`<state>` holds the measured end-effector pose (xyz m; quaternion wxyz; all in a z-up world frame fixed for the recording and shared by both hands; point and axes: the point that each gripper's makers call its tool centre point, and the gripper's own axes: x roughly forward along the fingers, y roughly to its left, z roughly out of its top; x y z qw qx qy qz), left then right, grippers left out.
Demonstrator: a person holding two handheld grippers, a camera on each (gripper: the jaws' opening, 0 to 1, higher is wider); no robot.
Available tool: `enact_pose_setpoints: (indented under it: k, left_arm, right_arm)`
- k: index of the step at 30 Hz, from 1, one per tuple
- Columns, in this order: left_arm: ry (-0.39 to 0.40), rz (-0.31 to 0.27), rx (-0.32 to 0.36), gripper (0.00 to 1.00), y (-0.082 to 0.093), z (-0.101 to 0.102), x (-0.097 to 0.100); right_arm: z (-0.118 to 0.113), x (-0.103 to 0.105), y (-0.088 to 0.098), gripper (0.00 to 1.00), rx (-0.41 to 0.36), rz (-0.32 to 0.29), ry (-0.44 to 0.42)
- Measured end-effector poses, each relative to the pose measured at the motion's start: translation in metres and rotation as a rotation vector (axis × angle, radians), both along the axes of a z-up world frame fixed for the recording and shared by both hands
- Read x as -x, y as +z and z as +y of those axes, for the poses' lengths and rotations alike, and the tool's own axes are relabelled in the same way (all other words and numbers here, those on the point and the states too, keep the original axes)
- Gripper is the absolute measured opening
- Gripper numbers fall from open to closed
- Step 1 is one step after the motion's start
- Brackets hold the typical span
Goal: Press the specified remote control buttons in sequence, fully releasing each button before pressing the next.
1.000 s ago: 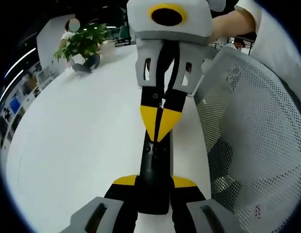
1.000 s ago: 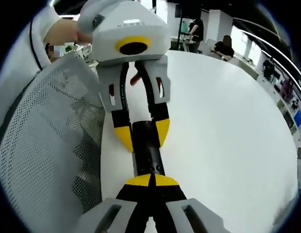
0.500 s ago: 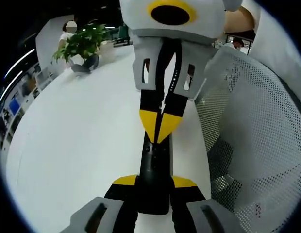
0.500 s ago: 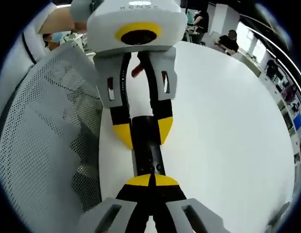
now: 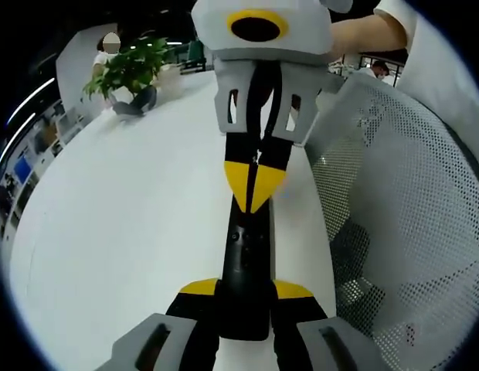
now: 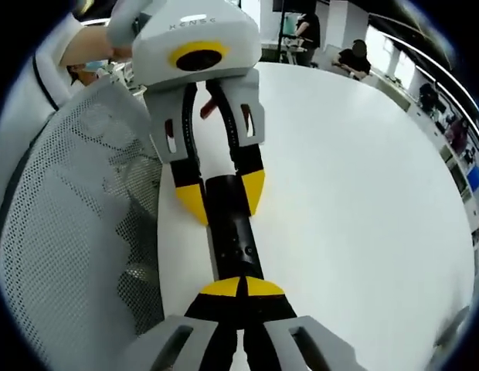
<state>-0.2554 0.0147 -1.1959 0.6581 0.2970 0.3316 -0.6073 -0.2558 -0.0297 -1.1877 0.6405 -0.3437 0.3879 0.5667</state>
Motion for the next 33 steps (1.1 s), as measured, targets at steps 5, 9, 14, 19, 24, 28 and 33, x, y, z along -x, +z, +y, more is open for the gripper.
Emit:
enact_pose_setpoints:
  k: [5, 9, 14, 19, 24, 28, 33]
  left_arm:
    - [-0.011, 0.001, -0.007, 0.24, 0.0, 0.0, 0.0]
    - [-0.02, -0.001, -0.015, 0.24, -0.001, 0.0, 0.001]
    - [-0.011, 0.002, -0.025, 0.24, -0.001, 0.0, 0.001]
    - [-0.013, 0.003, -0.044, 0.24, -0.002, -0.001, 0.0]
    - [-0.009, 0.004, -0.039, 0.24, -0.001, 0.0, 0.0]
    - [-0.012, 0.003, -0.037, 0.24, -0.001, 0.0, 0.0]
    - [-0.018, 0.004, -0.044, 0.24, -0.001, 0.0, 0.0]
  right_arm:
    - [0.002, 0.0, -0.002, 0.0, 0.054, -0.059, 0.044]
    - [0.0, -0.002, -0.001, 0.0, 0.014, -0.031, -0.003]
    - [-0.002, -0.002, 0.001, 0.0, -0.046, 0.009, -0.022]
    - [-0.008, -0.001, 0.002, 0.0, -0.033, 0.02, -0.03]
    - [-0.014, -0.002, 0.001, 0.0, -0.029, 0.019, -0.057]
    - [-0.011, -0.003, 0.0, 0.0, -0.017, -0.046, 0.005]
    - [-0.008, -0.002, 0.0, 0.0, -0.015, -0.057, 0.005]
